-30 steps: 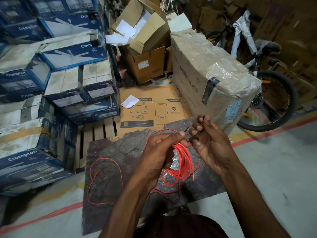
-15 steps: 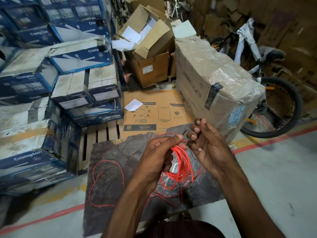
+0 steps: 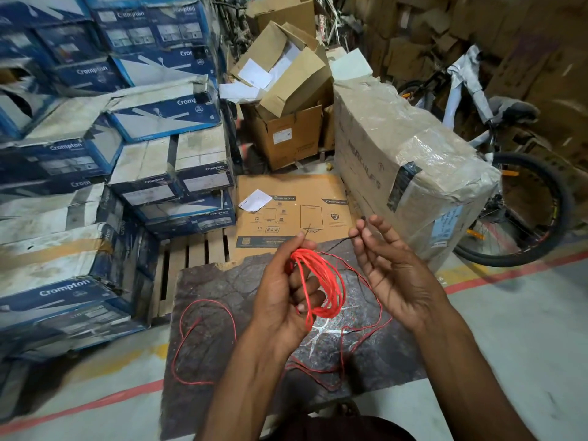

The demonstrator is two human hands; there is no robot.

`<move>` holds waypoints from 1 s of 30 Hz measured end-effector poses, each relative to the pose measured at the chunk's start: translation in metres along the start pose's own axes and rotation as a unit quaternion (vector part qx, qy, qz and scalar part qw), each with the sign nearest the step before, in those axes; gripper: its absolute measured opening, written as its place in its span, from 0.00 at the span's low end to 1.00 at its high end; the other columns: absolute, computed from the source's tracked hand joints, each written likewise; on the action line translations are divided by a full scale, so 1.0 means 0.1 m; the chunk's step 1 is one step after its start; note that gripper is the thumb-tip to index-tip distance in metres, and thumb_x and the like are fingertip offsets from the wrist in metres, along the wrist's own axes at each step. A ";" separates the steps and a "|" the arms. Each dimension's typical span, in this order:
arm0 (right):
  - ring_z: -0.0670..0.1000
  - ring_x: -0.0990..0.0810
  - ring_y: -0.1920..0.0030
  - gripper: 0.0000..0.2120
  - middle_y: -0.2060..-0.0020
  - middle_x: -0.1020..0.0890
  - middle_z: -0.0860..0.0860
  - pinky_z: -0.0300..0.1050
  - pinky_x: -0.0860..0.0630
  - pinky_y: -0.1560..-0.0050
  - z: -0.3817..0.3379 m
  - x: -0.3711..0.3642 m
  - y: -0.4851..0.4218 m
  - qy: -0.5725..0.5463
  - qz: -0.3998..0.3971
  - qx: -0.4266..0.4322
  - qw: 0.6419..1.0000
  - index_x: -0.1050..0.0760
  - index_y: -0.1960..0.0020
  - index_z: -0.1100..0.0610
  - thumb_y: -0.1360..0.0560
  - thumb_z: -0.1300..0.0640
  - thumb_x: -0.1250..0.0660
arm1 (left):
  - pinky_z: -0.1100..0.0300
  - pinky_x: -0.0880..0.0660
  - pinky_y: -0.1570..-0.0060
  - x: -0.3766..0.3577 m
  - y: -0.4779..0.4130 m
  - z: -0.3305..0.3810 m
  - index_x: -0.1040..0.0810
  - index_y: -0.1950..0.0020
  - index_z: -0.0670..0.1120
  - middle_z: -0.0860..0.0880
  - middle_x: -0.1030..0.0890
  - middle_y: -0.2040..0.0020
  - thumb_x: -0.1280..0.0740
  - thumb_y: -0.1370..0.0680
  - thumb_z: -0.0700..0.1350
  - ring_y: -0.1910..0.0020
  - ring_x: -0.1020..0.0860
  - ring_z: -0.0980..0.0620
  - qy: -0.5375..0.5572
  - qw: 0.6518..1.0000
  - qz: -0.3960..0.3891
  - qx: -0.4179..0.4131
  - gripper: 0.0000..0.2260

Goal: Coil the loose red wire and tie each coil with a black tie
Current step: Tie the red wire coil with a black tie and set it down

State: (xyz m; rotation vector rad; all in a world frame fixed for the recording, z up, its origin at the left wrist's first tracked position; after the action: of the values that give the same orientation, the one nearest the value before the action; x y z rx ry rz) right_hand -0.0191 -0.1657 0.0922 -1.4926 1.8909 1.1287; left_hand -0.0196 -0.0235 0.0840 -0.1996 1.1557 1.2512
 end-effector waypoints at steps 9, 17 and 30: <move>0.45 0.14 0.59 0.16 0.59 0.14 0.51 0.37 0.17 0.55 0.02 -0.12 0.03 0.008 0.015 0.042 0.999 0.23 0.46 0.57 0.32 0.69 0.31 | 0.70 0.52 0.83 -0.04 0.00 -0.03 0.22 0.64 0.48 0.53 0.42 0.83 0.31 0.26 0.50 0.88 0.44 0.59 0.073 0.997 0.000 0.005 0.09; 0.46 0.17 0.60 0.09 0.60 0.16 0.49 0.38 0.17 0.56 -0.03 -0.10 0.04 0.087 0.014 0.059 0.994 0.19 0.47 0.57 0.27 0.62 0.30 | 0.66 0.52 0.79 -0.08 0.08 0.10 0.17 0.64 0.47 0.54 0.41 0.79 0.28 0.29 0.54 0.82 0.46 0.59 -0.190 0.979 0.012 -0.078 0.12; 0.45 0.15 0.61 0.07 0.60 0.14 0.50 0.38 0.16 0.59 -0.02 -0.19 0.04 0.134 -0.026 0.045 0.990 0.12 0.57 0.52 0.33 0.58 0.27 | 0.78 0.36 0.75 -0.38 0.18 0.30 0.18 0.56 0.35 0.58 0.27 0.81 0.33 0.20 0.38 0.81 0.29 0.67 -0.391 0.906 -0.061 -0.153 0.08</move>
State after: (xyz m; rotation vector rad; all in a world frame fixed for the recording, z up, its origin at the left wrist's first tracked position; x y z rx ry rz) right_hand -0.0174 -0.1564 0.1094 -1.7012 2.0344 0.8411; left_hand -0.0121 -0.0209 0.1350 0.0102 0.2477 1.2223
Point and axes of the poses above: each hand's wrist, its own y-axis away from the middle knuckle, its own x-axis out of the back of the hand, z = x × y, the point moved 6 cm from there along -y, towards the middle knuckle
